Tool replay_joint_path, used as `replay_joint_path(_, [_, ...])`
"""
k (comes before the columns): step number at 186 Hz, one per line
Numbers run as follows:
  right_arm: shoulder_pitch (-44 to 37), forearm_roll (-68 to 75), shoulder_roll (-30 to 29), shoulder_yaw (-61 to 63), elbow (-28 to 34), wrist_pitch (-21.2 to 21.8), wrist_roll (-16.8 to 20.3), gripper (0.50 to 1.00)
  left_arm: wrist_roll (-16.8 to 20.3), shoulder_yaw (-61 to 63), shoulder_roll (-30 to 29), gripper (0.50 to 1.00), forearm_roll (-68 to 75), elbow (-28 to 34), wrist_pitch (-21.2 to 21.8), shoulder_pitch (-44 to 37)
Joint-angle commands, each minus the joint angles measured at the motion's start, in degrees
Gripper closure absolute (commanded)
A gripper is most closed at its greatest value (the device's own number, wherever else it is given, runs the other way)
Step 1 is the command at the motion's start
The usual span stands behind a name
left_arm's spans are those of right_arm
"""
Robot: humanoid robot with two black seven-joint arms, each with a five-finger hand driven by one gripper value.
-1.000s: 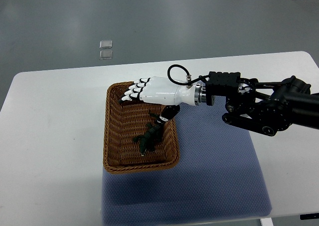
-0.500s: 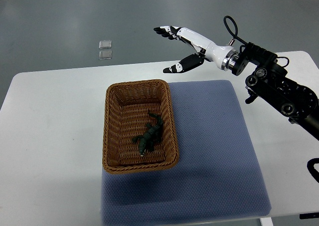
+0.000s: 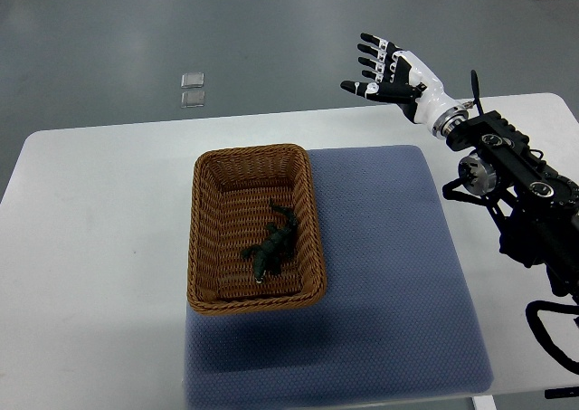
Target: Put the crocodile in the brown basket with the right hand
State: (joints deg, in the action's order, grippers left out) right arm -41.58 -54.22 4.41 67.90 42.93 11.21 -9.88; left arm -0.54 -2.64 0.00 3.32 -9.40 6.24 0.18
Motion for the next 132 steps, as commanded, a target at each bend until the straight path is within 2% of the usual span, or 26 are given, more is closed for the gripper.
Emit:
replay_joint_path(1, [0.7,0.4,-0.7,3.0,-0.3,0.0,0.6,0.576,0.0,0.0,0.0,0.5,0.0,0.0,0.0,0.0])
replay_joint_path(19, [1.5,0.6,-0.8,4.9,-0.3,0.7,2.1,0.576,0.0,0.0,0.0,0.5,0.0,0.0,0.0,0.0])
replay_joint_path(41, [2.9,0.7,-0.7,5.6,-0.4,0.6,2.1,0.576,0.0,0.0,0.0,0.5,-0.1,0.0,0.0,0.0])
replay_joint_path(111, [5.5,2.9,-0.8,7.7,-0.6,-4.8,1.4,0.574,0.0,0.0,0.0,0.5,0.0,0.0,0.0,0.0])
replay_joint_path(132, [5.5,3.8,-0.8,7.7,-0.5,-5.2,1.1,0.574,0.0,0.0,0.0,0.5,0.0,0.0,0.0,0.0])
